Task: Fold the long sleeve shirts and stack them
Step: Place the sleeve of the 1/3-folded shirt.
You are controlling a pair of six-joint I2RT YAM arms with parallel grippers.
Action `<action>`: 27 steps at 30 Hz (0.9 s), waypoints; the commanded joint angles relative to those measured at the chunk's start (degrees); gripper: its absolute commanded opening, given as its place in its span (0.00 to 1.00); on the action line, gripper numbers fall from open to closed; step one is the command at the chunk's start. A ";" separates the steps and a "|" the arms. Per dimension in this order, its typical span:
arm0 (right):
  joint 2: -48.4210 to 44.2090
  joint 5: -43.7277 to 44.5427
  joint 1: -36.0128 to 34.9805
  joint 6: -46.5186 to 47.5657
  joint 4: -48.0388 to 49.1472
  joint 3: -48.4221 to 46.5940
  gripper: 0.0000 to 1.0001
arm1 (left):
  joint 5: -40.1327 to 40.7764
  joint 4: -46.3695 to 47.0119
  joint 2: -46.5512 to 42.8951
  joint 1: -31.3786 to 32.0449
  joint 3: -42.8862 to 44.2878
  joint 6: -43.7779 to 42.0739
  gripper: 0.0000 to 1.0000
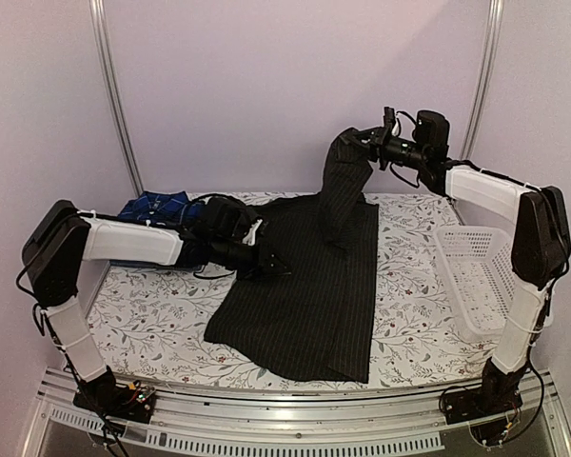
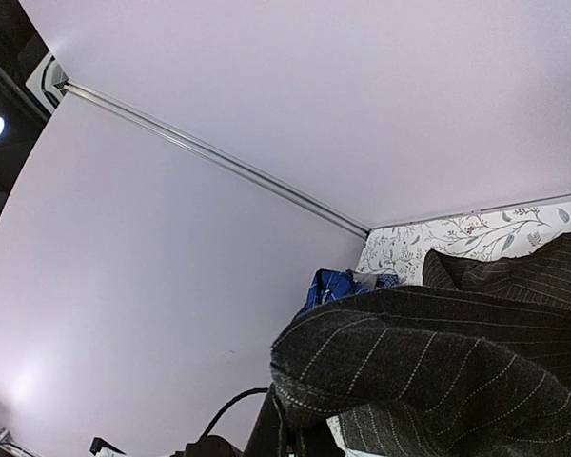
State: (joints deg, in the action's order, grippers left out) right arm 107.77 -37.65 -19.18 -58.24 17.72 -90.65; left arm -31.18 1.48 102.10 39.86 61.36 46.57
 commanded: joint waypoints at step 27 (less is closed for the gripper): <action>-10.73 23.45 -7.10 -13.86 14.07 27.00 0.00 | 6.33 9.83 4.84 0.69 0.52 1.77 0.30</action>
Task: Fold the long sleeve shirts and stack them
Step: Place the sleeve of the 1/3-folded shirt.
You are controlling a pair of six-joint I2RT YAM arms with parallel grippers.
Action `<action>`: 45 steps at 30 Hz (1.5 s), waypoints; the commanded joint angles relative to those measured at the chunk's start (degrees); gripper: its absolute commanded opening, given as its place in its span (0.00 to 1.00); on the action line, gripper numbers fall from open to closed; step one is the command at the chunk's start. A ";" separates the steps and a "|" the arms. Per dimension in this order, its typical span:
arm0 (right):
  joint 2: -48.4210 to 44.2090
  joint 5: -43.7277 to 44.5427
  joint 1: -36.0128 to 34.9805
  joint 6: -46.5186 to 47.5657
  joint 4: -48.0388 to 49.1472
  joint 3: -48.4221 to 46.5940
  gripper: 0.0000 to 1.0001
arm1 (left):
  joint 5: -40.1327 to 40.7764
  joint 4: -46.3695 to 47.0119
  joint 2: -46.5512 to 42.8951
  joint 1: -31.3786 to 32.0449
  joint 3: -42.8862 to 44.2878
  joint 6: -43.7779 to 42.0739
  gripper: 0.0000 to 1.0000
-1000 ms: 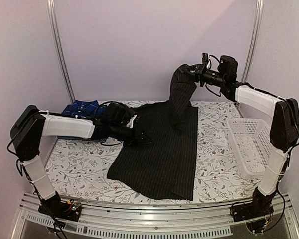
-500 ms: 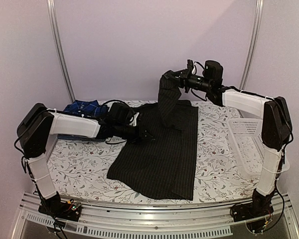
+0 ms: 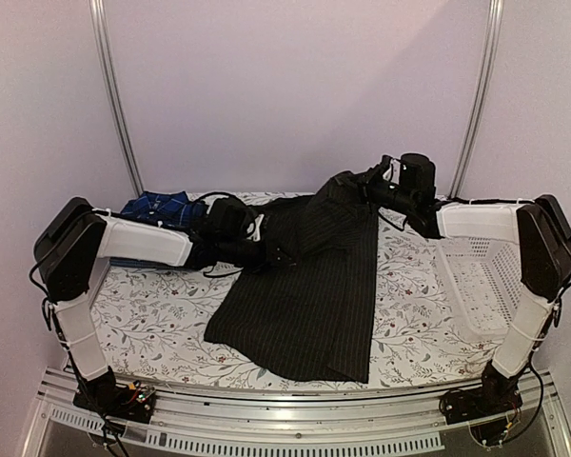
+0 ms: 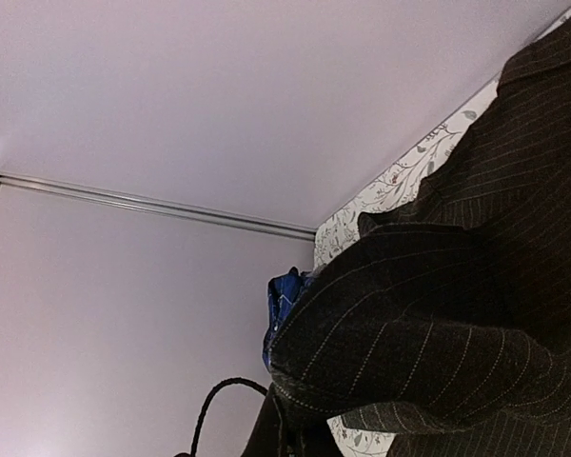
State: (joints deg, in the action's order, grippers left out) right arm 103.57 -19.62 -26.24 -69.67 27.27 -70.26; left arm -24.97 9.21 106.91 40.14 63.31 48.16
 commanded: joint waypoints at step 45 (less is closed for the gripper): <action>-0.68 13.71 5.96 51.84 -42.61 4.37 0.58 | -1.34 -3.58 -3.28 0.48 -3.53 -2.13 0.30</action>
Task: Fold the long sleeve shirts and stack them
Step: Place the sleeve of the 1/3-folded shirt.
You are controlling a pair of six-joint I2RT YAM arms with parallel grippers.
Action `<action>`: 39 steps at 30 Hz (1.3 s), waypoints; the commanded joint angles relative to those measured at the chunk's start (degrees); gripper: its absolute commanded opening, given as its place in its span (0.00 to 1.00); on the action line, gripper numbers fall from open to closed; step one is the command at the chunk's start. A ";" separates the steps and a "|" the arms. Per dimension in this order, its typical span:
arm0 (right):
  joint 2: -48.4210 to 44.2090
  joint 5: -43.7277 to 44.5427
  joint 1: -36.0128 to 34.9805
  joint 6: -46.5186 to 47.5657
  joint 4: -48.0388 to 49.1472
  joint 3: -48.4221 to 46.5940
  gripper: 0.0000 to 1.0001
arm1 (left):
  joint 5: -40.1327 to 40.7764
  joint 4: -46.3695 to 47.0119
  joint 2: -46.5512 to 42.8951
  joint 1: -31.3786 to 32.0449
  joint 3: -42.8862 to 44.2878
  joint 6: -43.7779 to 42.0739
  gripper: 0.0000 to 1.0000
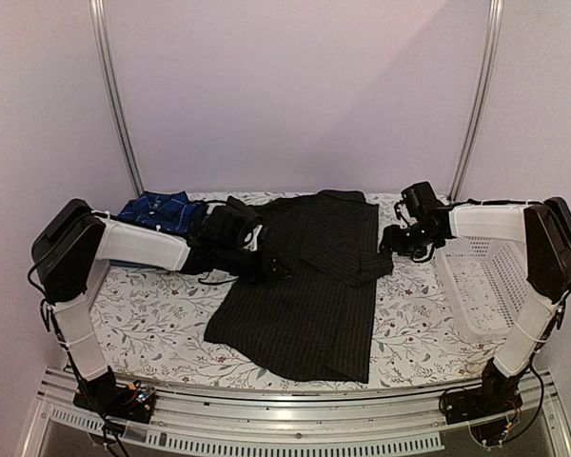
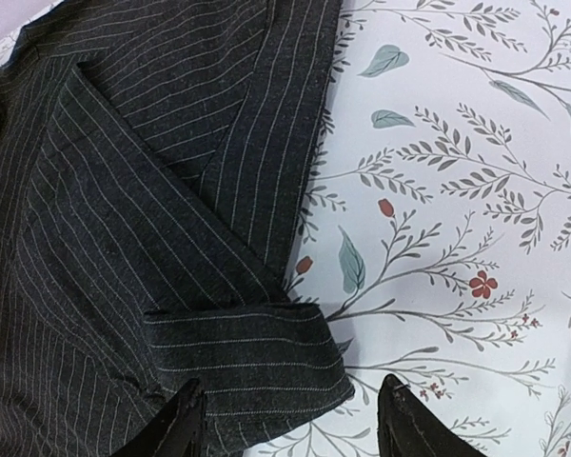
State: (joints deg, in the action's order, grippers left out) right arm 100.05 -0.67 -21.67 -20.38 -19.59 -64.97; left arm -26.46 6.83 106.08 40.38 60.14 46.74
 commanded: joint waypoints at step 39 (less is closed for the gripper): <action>-20.03 -13.17 -6.00 -6.50 6.32 22.90 0.00 | 1.12 -4.19 0.31 1.81 3.14 -0.20 0.30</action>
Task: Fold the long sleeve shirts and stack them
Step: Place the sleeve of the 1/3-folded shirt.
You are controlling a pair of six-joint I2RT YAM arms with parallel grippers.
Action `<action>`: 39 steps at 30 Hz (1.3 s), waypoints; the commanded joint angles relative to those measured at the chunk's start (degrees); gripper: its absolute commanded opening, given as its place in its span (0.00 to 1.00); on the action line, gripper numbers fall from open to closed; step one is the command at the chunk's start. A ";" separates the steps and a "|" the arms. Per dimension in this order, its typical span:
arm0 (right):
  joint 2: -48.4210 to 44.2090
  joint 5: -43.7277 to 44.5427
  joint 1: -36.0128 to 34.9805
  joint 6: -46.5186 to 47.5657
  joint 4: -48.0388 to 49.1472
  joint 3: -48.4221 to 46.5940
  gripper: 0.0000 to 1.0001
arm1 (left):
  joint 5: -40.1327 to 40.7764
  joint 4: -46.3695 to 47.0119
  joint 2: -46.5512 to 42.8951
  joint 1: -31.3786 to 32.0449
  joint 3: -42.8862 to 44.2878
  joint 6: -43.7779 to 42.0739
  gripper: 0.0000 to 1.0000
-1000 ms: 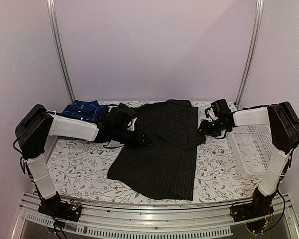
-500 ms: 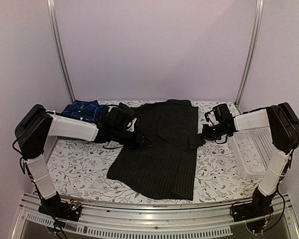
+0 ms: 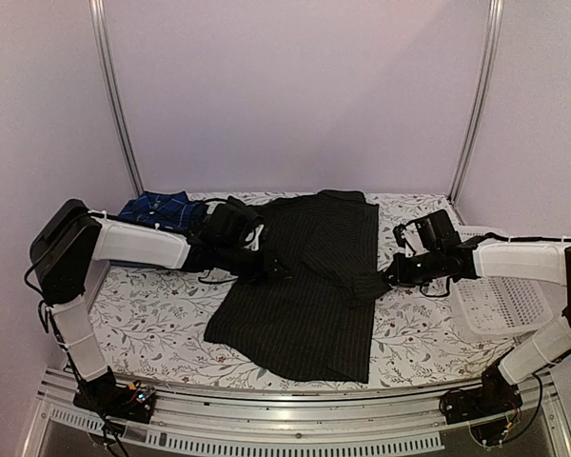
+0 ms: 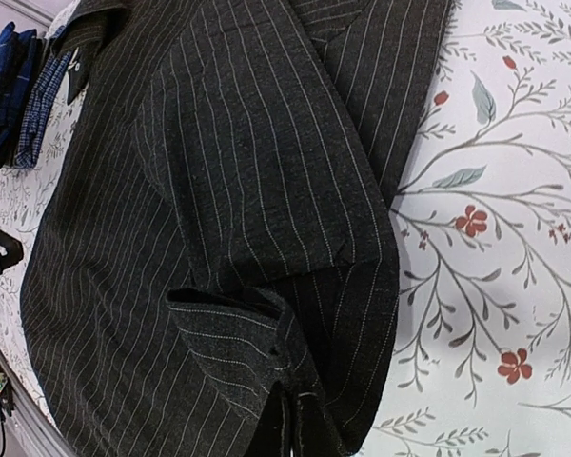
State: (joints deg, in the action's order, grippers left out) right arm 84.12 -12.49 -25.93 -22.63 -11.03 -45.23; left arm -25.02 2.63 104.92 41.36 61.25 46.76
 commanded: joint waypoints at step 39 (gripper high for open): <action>-18.84 1.45 -20.78 -23.35 9.79 14.93 0.08 | -6.15 -0.48 10.45 1.36 8.45 0.45 0.30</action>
State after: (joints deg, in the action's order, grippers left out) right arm 65.71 -15.00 -43.16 -47.48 3.42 -34.37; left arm -30.20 2.22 114.15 42.13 69.47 48.03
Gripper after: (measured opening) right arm 0.022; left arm 0.304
